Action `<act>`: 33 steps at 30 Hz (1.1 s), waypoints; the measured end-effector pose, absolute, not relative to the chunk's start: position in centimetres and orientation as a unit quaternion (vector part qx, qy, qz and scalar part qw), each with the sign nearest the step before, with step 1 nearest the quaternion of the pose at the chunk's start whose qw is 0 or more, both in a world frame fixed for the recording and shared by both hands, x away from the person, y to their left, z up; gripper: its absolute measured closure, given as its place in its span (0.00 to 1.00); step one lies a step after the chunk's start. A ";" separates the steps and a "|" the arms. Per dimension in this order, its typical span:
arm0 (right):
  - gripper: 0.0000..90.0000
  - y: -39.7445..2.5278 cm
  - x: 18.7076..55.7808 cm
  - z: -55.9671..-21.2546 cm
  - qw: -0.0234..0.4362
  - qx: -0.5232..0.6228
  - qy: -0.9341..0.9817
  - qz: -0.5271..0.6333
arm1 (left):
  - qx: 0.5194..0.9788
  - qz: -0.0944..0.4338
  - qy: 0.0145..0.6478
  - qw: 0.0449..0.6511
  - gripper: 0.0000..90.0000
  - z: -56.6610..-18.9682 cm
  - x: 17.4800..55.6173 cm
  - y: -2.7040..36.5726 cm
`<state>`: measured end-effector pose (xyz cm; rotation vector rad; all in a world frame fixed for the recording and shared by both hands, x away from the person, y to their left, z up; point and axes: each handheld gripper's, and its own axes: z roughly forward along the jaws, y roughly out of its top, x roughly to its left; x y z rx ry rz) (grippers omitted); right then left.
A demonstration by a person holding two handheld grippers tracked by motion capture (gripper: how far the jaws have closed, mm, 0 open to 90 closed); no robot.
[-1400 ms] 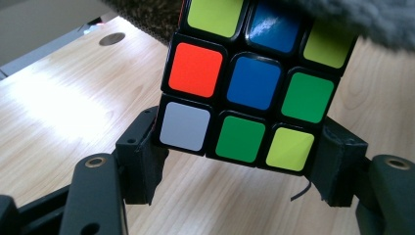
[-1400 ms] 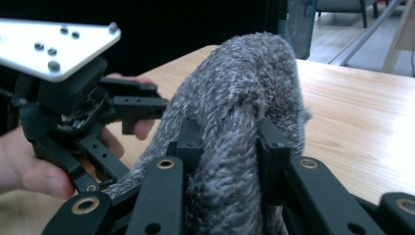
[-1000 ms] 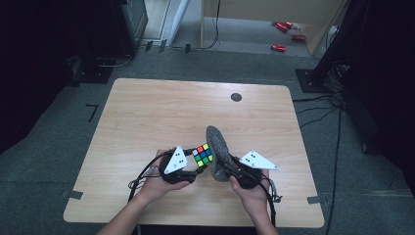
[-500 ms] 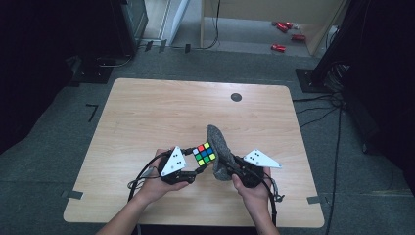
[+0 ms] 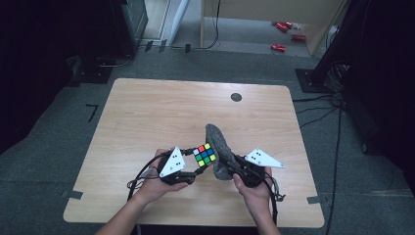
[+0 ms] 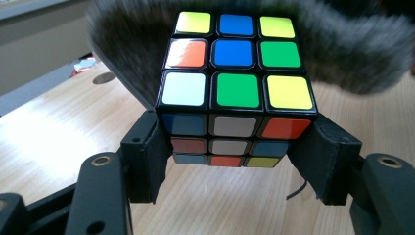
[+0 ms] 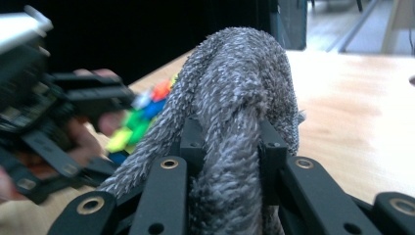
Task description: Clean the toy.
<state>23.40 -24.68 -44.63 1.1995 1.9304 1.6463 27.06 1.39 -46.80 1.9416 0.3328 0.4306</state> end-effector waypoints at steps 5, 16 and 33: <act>0.81 -24.8 23.5 -44.6 0.164 0.421 0.680 0.578 | 0.809 0.175 0.136 0.544 0.39 -46.5 26.9 1.5; 0.80 -27.4 24.5 -45.7 0.215 0.465 0.675 0.531 | 0.806 0.179 0.152 0.543 0.39 -46.5 27.3 1.9; 0.80 -30.5 25.3 -47.7 0.303 0.501 0.679 0.443 | 0.805 0.179 0.194 0.531 0.39 -47.1 28.6 2.7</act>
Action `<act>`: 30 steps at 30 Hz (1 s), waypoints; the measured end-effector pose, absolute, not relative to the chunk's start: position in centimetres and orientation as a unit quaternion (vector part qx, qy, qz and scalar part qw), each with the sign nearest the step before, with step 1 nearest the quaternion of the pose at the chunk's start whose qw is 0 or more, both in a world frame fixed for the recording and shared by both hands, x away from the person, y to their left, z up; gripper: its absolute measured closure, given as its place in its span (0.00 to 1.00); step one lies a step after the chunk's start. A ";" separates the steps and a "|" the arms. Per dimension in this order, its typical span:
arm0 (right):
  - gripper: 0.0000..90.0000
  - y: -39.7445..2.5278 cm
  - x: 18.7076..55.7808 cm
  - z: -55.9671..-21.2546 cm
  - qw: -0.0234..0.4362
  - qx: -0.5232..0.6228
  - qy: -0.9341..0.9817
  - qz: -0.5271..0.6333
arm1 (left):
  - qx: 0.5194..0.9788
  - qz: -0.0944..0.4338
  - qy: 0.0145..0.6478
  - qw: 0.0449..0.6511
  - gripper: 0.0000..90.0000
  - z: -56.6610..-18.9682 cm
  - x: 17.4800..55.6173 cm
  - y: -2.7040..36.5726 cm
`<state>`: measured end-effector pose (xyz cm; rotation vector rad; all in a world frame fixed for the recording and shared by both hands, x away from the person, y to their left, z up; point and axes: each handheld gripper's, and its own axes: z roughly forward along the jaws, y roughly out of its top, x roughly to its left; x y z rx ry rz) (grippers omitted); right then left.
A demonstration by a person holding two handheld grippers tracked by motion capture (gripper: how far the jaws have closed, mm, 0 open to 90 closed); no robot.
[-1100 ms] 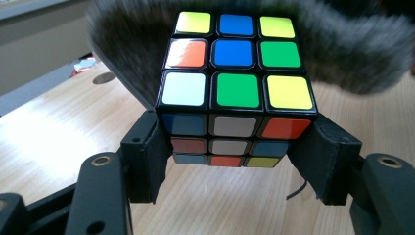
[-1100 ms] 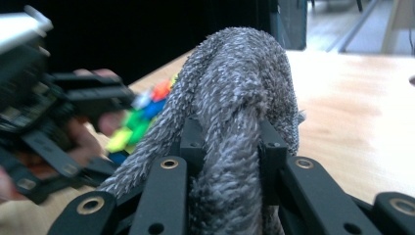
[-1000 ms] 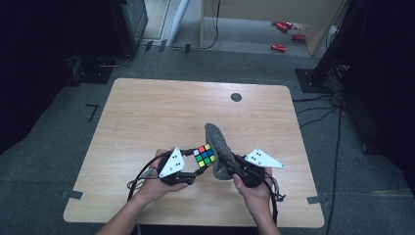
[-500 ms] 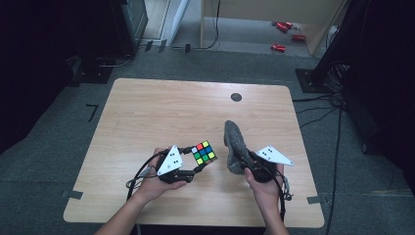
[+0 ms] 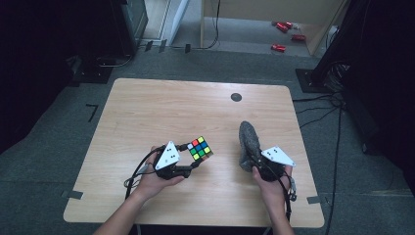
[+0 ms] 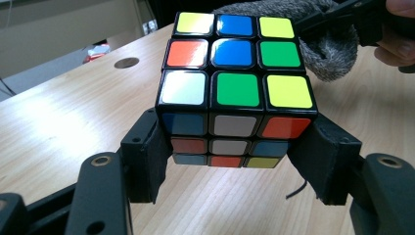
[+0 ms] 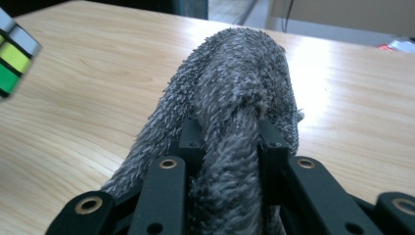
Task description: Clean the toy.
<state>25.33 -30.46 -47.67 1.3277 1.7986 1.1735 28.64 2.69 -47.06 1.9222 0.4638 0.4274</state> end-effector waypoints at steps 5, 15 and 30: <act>0.79 -31.1 25.7 -48.5 0.309 0.509 0.683 0.422 | 0.805 0.179 0.203 0.527 0.39 -47.3 29.1 2.8; 0.79 -31.9 26.5 -50.5 0.284 0.534 0.693 0.393 | 0.807 0.177 0.225 0.517 0.39 -47.9 29.8 3.0; 0.00 -31.9 26.6 -49.7 0.258 0.526 0.696 0.414 | 0.808 0.175 0.267 0.496 0.39 -48.6 30.8 3.3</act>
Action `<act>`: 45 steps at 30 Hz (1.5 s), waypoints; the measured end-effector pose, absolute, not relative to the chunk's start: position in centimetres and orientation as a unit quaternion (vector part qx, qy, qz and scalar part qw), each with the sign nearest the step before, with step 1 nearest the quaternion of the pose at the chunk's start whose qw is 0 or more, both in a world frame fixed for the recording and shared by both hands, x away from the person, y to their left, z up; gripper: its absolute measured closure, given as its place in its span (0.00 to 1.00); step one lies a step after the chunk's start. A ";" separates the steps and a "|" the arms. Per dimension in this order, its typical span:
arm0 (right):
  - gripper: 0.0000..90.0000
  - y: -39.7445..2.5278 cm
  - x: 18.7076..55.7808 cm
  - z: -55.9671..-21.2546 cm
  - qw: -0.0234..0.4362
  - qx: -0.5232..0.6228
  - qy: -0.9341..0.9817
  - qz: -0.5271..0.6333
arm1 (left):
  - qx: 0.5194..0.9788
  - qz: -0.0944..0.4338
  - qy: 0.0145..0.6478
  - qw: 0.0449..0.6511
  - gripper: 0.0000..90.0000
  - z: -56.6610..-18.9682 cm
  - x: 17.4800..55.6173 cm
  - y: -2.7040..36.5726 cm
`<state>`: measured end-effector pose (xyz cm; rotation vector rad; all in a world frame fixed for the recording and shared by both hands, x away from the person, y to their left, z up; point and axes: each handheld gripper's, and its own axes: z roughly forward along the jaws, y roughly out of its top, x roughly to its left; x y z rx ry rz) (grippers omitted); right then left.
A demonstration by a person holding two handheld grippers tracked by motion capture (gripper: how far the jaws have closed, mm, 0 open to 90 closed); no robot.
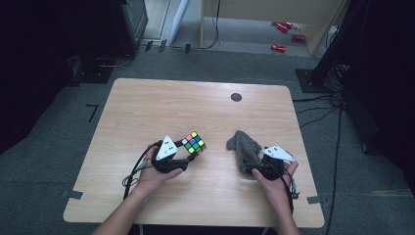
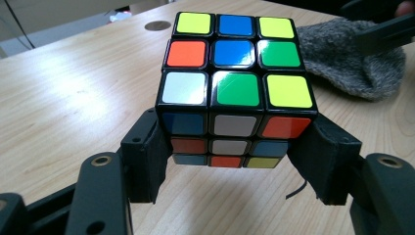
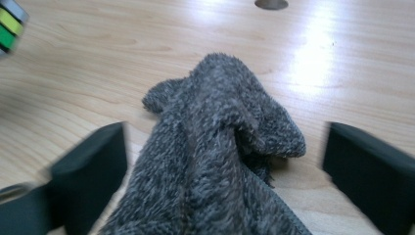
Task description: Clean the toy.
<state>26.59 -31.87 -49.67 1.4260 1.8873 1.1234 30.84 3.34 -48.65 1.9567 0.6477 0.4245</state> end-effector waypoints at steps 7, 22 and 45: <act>0.00 -33.8 25.9 -48.7 0.267 0.537 0.682 0.418 | 0.809 0.174 0.306 0.470 0.39 -49.3 31.6 3.3; 0.00 -35.0 25.8 -49.5 0.273 0.549 0.691 0.382 | 0.826 0.181 0.337 0.415 0.39 -50.5 32.2 2.6; 0.00 -34.5 25.7 -49.0 0.276 0.553 0.689 0.379 | 0.829 0.168 0.354 0.400 0.29 -51.0 32.1 2.2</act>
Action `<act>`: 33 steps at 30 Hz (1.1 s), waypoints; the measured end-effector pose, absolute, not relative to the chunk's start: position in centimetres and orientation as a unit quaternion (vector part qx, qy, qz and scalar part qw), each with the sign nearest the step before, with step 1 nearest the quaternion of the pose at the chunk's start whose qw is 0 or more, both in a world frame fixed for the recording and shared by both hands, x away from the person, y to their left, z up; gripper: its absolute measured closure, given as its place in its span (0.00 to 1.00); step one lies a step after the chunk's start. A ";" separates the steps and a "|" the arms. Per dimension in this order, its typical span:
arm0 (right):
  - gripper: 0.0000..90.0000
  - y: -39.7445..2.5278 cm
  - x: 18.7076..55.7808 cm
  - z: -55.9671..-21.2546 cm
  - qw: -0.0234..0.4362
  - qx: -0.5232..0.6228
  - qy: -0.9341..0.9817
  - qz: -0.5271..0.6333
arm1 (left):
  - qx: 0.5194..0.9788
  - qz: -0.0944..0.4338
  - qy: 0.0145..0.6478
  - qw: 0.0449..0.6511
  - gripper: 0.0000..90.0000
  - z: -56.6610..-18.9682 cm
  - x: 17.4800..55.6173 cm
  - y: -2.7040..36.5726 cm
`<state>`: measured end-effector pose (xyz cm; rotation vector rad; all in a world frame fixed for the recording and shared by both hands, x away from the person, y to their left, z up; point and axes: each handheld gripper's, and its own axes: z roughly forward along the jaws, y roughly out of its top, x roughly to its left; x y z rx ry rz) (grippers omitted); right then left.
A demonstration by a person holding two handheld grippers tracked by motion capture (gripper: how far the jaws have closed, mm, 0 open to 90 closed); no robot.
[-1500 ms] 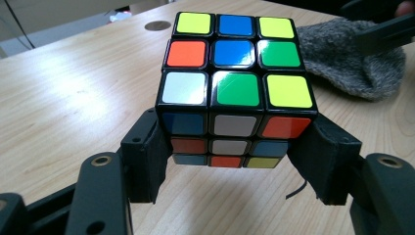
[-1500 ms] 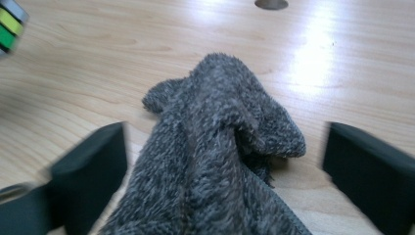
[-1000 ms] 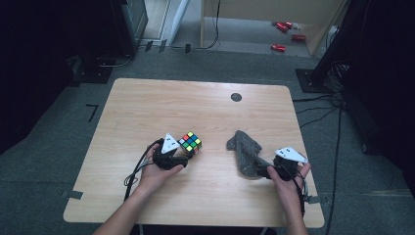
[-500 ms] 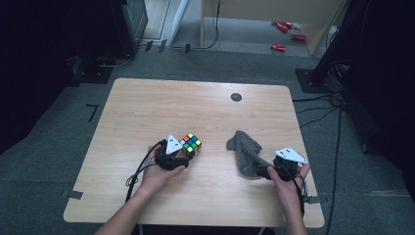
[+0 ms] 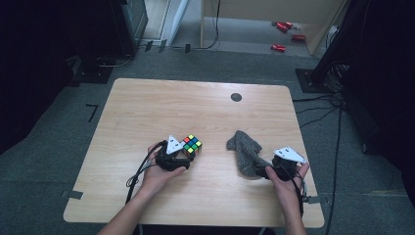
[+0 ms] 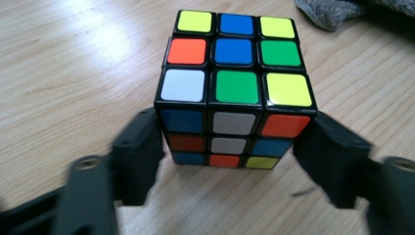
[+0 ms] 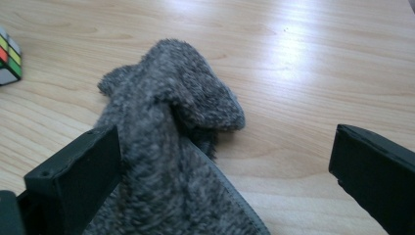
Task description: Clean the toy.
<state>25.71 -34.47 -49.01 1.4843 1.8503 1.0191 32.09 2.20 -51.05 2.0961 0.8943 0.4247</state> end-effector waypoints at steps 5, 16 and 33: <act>0.00 -34.1 25.7 -48.2 0.281 0.544 0.691 0.382 | 0.819 0.147 0.377 0.407 0.13 -50.1 31.6 2.7; 0.00 -35.8 23.5 -48.0 0.283 0.535 0.714 0.352 | 0.800 0.150 0.405 0.416 0.10 -48.3 30.6 6.9; 0.00 -39.2 20.7 -49.2 0.265 0.559 0.708 0.341 | 0.788 0.176 0.445 0.387 0.04 -49.2 28.1 16.0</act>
